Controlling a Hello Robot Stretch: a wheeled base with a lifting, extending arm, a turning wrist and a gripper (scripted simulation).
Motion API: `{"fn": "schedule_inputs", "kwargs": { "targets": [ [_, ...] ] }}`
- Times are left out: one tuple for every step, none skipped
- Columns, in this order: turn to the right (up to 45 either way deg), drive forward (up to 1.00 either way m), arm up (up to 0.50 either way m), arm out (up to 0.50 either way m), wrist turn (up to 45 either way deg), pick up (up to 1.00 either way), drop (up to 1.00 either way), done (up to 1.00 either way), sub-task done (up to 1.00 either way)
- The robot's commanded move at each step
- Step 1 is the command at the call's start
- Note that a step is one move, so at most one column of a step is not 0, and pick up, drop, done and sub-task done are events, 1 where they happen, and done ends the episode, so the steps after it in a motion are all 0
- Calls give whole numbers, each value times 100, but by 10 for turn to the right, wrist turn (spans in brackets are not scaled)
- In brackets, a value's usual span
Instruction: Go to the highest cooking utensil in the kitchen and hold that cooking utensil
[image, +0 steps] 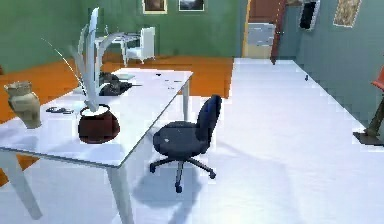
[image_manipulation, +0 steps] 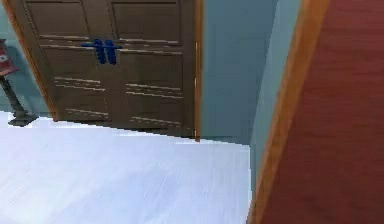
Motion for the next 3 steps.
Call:
{"fn": "schedule_inputs", "kwargs": {
  "targets": [
    [330,0,0,0,0,0,0,0,0],
    [0,100,0,0,0,0,0,0,0],
    [0,40,0,0,0,0,0,0,0]
  ]
}}
